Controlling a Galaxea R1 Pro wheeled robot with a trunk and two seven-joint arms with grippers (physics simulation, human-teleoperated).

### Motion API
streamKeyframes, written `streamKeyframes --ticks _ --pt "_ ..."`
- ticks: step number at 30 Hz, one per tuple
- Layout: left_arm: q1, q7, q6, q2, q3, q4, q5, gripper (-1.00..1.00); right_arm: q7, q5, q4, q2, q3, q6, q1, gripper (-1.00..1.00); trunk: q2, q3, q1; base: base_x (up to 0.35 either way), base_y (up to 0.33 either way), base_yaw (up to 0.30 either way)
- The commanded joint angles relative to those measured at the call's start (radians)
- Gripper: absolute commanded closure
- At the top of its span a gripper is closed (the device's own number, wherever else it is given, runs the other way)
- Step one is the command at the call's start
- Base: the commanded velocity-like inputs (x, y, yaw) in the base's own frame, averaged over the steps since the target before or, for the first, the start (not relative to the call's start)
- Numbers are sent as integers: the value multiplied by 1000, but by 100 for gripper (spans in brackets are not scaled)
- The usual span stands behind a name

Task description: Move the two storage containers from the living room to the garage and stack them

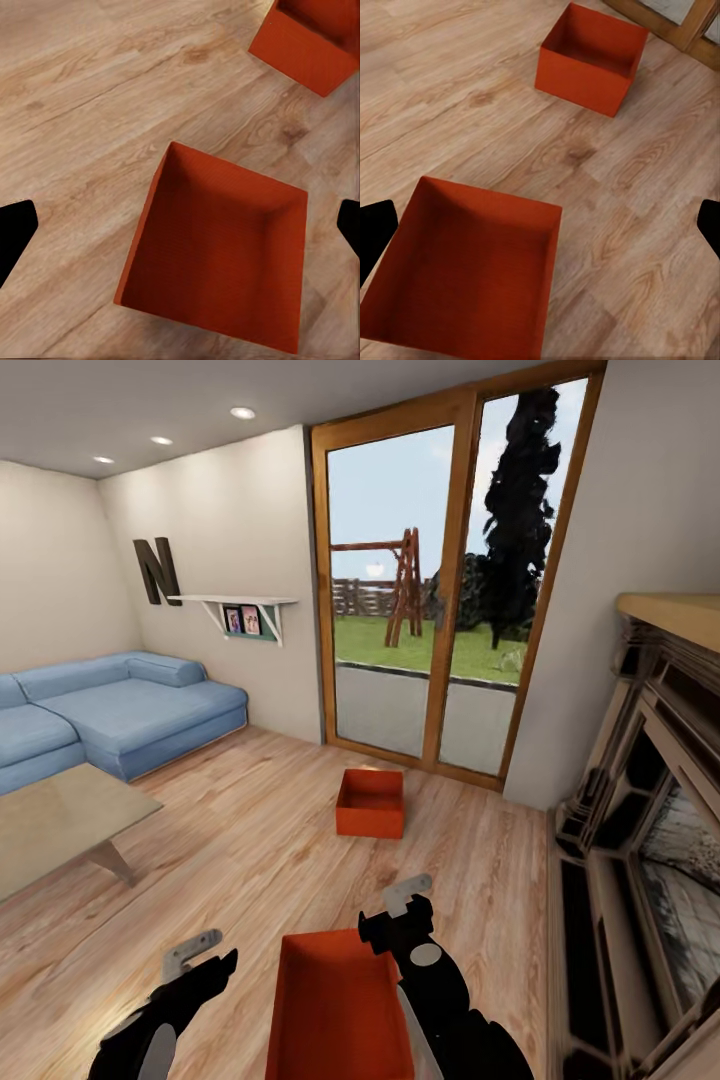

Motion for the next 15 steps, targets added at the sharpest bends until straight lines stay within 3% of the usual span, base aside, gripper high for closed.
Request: streamKeyframes --ticks 1,5,15 --pt "0 0 4 0 -8 1 0 -100 0 0 0 0 0 1 0 -100 -7 -3 4 2 -1 0" --pt "-1 0 23 -2 -50 25 -4 -100 -2 0 0 0 -1 11 0 -100 -35 -16 19 0 0 0" --pt "-1 1 27 -2 -58 57 -7 -100 8 -8 2 0 -1 61 -2 -100 -105 -47 57 0 0 0"
